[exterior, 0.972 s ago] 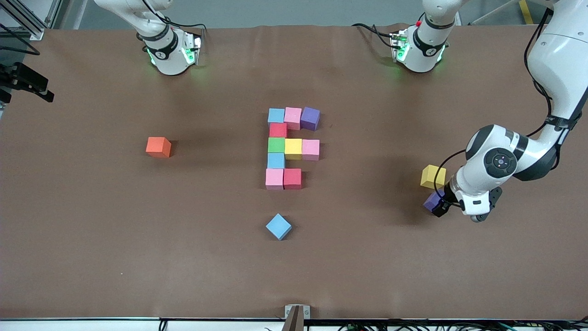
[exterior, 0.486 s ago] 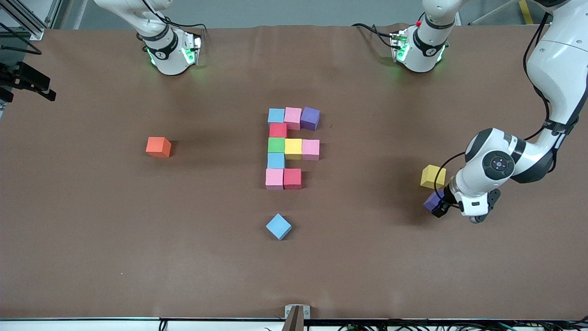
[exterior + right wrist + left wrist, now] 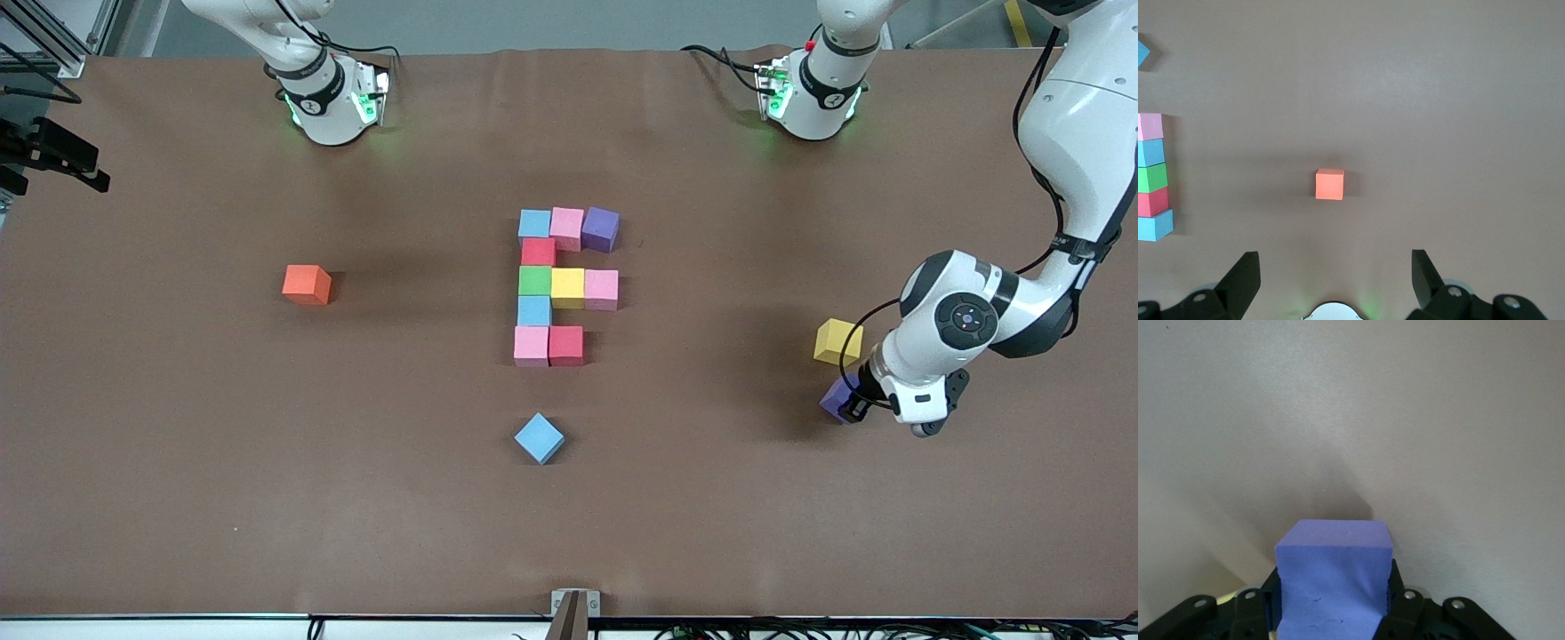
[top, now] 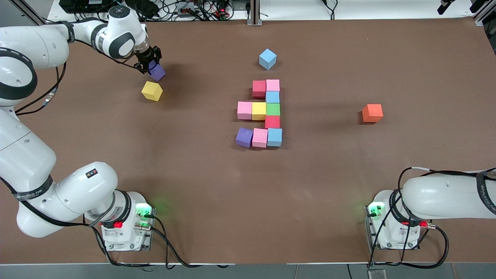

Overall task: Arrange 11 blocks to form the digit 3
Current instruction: 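Carry the purple cube with the left gripper to the figure's base row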

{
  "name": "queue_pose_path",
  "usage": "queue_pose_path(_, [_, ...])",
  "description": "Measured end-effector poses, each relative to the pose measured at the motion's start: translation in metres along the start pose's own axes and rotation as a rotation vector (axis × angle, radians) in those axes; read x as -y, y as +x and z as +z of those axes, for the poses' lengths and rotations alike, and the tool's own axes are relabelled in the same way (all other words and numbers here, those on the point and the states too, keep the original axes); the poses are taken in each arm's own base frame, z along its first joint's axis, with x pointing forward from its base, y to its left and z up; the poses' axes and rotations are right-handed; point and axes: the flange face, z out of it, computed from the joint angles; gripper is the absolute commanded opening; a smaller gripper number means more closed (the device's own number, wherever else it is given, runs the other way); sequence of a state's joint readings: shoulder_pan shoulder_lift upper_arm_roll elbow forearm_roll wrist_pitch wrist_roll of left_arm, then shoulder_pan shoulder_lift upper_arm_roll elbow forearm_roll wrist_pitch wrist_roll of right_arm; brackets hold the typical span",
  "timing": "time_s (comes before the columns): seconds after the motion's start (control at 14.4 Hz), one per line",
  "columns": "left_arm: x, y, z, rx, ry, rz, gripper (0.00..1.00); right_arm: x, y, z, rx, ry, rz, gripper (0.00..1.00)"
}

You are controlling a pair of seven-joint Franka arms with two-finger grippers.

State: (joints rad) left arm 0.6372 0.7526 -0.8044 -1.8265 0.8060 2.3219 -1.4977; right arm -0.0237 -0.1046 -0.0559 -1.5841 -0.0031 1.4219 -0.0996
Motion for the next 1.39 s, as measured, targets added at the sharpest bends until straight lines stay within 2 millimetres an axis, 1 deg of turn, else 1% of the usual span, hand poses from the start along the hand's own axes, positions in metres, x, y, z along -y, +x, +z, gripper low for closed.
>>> queue_pose_path(0.14, [-0.015, -0.016, -0.006, -0.005, -0.009, -0.07, 0.2, 0.001, 0.0, 0.0, 0.0, 0.006, 0.029, 1.0])
queue_pose_path(0.35, [-0.042, -0.061, -0.016, 0.004, -0.024, -0.233, 0.2, 0.004, 0.0, 0.0, -0.002, 0.02, 0.04, 1.0])
queue_pose_path(0.49, [-0.057, -0.091, -0.024, 0.018, -0.032, -0.353, 0.2, 0.004, 0.0, 0.0, -0.002, 0.023, 0.041, 1.0])
queue_pose_path(0.62, [-0.071, -0.128, -0.029, 0.03, -0.036, -0.467, 0.2, 0.004, 0.0, 0.0, -0.003, 0.023, 0.037, 1.0])
queue_pose_path(0.69, [-0.079, -0.15, -0.031, 0.035, -0.038, -0.51, 0.2, 0.004, 0.0, 0.0, -0.004, 0.023, 0.033, 1.0])
queue_pose_path(0.9, [-0.1, -0.22, -0.037, 0.044, -0.047, -0.578, 0.2, 0.004, 0.0, -0.001, -0.005, 0.023, 0.029, 1.0])
queue_pose_path(0.97, [-0.107, -0.239, -0.039, 0.046, -0.049, -0.595, 0.2, 0.004, 0.0, -0.001, -0.005, 0.023, 0.029, 1.0])
queue_pose_path(1.11, [-0.121, -0.274, -0.039, 0.06, -0.038, -0.62, 0.2, 0.004, 0.0, -0.001, -0.005, 0.023, 0.028, 1.0])
queue_pose_path(1.39, [-0.143, -0.334, -0.028, 0.06, -0.003, -0.63, 0.2, 0.005, 0.0, -0.001, -0.002, 0.023, 0.026, 1.0])
